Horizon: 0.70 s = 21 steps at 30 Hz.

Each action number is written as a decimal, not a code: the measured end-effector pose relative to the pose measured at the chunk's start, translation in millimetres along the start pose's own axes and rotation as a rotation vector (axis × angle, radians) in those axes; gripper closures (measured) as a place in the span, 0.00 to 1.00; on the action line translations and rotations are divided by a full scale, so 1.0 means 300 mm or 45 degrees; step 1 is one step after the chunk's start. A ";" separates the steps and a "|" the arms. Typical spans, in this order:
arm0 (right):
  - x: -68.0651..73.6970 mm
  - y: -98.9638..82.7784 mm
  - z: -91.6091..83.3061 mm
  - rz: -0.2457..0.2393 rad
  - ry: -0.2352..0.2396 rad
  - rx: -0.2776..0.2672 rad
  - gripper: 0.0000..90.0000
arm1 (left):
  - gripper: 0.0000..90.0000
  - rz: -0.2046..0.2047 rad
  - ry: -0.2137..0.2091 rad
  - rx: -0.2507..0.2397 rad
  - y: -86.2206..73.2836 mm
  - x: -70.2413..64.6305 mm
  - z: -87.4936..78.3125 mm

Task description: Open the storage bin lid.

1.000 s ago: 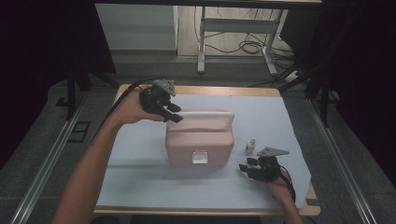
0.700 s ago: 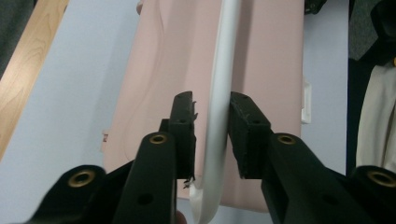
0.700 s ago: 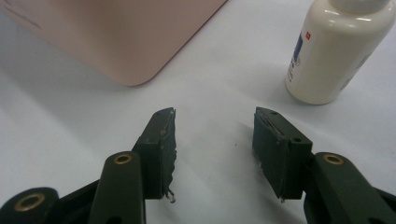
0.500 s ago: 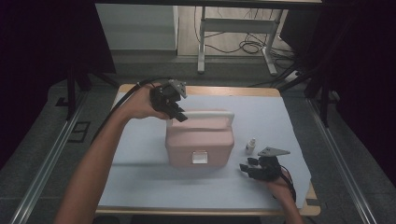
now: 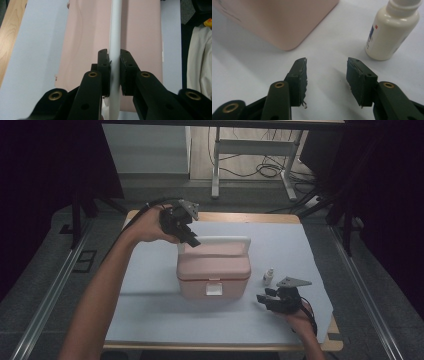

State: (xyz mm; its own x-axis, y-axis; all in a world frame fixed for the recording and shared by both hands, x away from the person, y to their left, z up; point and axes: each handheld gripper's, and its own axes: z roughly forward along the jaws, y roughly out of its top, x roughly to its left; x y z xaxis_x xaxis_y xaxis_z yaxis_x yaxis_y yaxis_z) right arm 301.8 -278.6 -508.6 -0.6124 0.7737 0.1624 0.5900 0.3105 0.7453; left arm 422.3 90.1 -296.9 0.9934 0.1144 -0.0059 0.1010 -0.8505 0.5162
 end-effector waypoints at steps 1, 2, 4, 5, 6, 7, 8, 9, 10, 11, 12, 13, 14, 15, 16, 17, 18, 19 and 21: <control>0.001 0.002 -0.003 -0.010 0.002 -0.007 0.59 | 0.90 0.002 -0.001 -0.001 0.001 0.003 -0.002; 0.004 0.006 -0.007 -0.011 0.004 -0.006 0.61 | 0.90 0.004 -0.003 -0.002 0.002 0.006 -0.004; 0.011 0.012 -0.014 -0.022 0.003 -0.013 0.66 | 0.90 0.000 -0.008 -0.008 0.004 0.013 -0.008; 0.014 0.016 -0.018 -0.037 -0.003 -0.019 0.71 | 0.90 -0.002 -0.010 -0.010 0.004 0.016 -0.009; 0.018 0.019 -0.021 -0.039 -0.008 -0.023 0.74 | 0.90 -0.003 -0.016 -0.008 0.004 0.019 -0.010; 0.020 0.022 -0.025 -0.045 -0.012 -0.026 0.78 | 0.90 -0.002 -0.020 -0.009 0.003 0.021 -0.011; 0.023 0.026 -0.029 -0.052 -0.010 -0.025 0.82 | 0.90 -0.001 -0.023 -0.009 0.003 0.024 -0.011; 0.027 0.030 -0.033 -0.056 -0.007 -0.022 0.86 | 0.90 -0.003 -0.025 -0.011 0.003 0.025 -0.011; 0.030 0.035 -0.037 -0.068 -0.008 -0.022 0.89 | 0.90 -0.002 -0.026 -0.012 0.003 0.026 -0.012; 0.034 0.039 -0.041 -0.076 -0.011 -0.025 0.91 | 0.90 0.000 -0.029 -0.012 0.004 0.026 -0.012; 0.040 0.047 -0.048 -0.083 -0.012 -0.031 0.93 | 0.90 0.000 -0.029 -0.011 0.004 0.027 -0.012; 0.046 0.055 -0.056 -0.091 -0.012 -0.044 0.95 | 0.90 0.000 -0.032 -0.008 0.005 0.028 -0.014; 0.052 0.063 -0.064 -0.097 -0.013 -0.058 0.96 | 0.90 0.000 -0.031 -0.009 0.006 0.029 -0.015; 0.059 0.073 -0.075 -0.105 -0.013 -0.079 0.97 | 0.90 -0.001 -0.032 -0.009 0.007 0.030 -0.017; 0.064 0.079 -0.082 -0.105 -0.013 -0.088 0.97 | 0.90 -0.003 -0.033 -0.007 0.008 0.031 -0.019; 0.069 0.086 -0.090 -0.112 -0.015 -0.103 0.98 | 0.90 -0.002 -0.033 -0.011 0.009 0.033 -0.020; 0.076 0.093 -0.098 -0.117 -0.016 -0.117 0.99 | 0.90 -0.001 -0.031 -0.008 0.012 0.034 -0.021; 0.083 0.101 -0.108 -0.124 -0.019 -0.132 0.99 | 0.90 -0.004 -0.031 -0.008 0.013 0.035 -0.022; 0.096 0.113 -0.122 -0.137 -0.020 -0.159 1.00 | 0.90 -0.002 -0.030 -0.001 0.016 0.036 -0.022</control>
State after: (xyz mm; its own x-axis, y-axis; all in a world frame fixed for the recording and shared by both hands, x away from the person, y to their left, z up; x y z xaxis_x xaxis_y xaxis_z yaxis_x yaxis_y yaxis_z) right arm 284.9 -265.9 -455.0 -0.6594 0.7487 0.0679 0.4509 0.3216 0.8326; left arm 433.1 90.7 -288.9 0.9943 0.1036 -0.0269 0.1025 -0.8498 0.5170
